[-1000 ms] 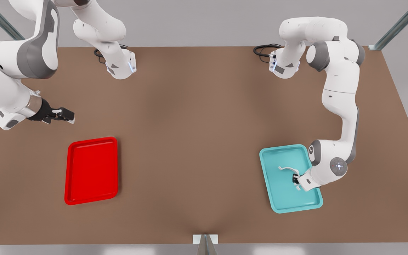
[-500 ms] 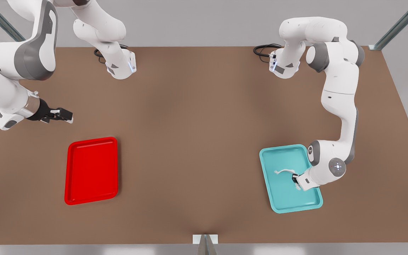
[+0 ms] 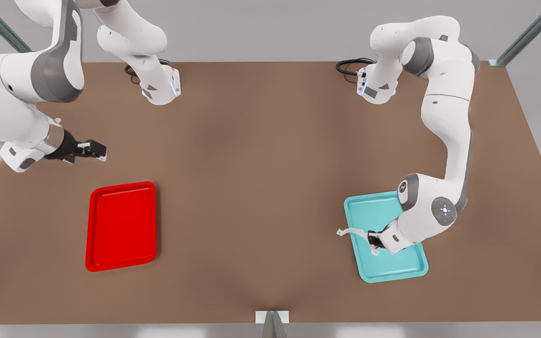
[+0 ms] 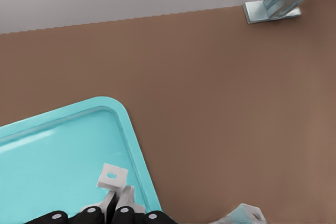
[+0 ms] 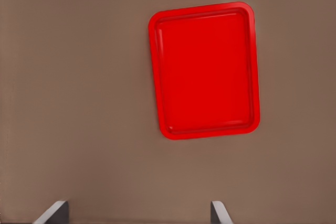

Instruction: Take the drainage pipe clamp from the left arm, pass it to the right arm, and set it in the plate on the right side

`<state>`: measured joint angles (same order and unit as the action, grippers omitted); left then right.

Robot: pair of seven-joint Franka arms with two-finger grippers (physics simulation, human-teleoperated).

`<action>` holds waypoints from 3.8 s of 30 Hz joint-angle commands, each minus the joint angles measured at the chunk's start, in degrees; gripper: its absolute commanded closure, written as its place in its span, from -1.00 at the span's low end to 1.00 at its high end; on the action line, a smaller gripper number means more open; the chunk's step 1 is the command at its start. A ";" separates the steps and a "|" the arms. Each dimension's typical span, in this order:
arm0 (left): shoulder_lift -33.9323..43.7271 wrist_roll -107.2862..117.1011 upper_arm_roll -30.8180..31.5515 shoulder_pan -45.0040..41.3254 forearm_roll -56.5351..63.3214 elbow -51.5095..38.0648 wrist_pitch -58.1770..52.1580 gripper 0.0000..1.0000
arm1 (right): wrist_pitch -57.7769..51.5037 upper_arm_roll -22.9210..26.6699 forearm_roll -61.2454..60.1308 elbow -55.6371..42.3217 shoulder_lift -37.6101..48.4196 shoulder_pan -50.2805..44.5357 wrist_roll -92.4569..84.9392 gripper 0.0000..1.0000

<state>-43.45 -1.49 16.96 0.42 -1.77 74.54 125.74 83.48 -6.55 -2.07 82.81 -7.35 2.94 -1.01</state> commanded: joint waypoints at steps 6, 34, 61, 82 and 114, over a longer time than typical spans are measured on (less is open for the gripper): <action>-0.49 81.55 2.90 -11.31 -3.50 -2.04 5.74 0.57 | 3.18 -5.23 -0.92 -7.49 -7.85 -6.72 7.51 -1.00; 0.12 105.29 2.55 -26.70 -3.06 -2.12 16.12 0.57 | 36.49 -5.49 3.91 -9.78 -27.36 -24.65 71.32 -1.00; 1.97 107.58 2.46 -28.37 -2.89 -2.12 16.12 -1.00 | 52.57 -5.49 8.83 -9.86 -36.50 -25.53 67.19 0.57; 11.55 42.38 3.34 -2.79 -4.21 -3.27 -29.06 -1.00 | 46.95 -7.69 10.68 13.60 -18.23 -11.47 43.82 0.57; 27.02 7.29 -12.22 -4.72 0.28 6.93 -31.61 -1.00 | 5.02 8.48 4.18 2.79 1.38 -10.06 4.26 -1.00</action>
<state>-16.48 20.96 4.72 -4.30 -1.52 81.49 94.25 95.87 -2.24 4.95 83.94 -6.20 -4.44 11.54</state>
